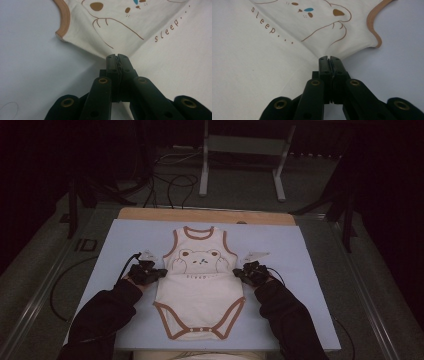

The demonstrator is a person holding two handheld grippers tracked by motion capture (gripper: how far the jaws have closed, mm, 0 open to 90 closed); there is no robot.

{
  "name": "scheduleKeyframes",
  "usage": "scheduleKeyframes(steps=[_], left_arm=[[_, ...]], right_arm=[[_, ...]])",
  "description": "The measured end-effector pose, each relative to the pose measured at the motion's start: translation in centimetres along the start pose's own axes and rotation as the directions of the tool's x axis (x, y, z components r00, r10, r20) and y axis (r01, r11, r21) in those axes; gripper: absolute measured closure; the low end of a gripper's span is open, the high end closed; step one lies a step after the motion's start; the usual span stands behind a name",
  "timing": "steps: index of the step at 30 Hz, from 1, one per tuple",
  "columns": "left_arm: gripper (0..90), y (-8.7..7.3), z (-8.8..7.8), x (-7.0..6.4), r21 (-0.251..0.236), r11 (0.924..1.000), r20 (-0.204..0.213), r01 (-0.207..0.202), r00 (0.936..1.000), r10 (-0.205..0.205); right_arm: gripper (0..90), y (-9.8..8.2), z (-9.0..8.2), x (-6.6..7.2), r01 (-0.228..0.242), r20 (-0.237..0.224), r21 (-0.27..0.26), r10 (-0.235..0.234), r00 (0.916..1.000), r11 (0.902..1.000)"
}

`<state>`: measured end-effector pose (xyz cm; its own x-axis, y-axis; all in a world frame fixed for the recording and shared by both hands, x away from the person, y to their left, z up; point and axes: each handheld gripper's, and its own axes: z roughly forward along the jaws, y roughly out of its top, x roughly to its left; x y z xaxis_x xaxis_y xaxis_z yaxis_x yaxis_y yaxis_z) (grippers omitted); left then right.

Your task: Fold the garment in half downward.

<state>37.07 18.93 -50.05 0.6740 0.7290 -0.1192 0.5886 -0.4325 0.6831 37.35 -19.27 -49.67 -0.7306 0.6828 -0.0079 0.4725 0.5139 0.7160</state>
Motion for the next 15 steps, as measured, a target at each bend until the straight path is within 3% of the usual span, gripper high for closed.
scheduleKeyframes(steps=[15], left_arm=[[90.0, 0.1, -1.6, -0.3, -0.012, 0.9996, 0.014, -0.025, 0.9996, 0.025]], right_arm=[[89.1, 0.4, -1.4, 0.6, 0.021, -0.005, -0.032, -0.021, 0.9998, 0.9993]])
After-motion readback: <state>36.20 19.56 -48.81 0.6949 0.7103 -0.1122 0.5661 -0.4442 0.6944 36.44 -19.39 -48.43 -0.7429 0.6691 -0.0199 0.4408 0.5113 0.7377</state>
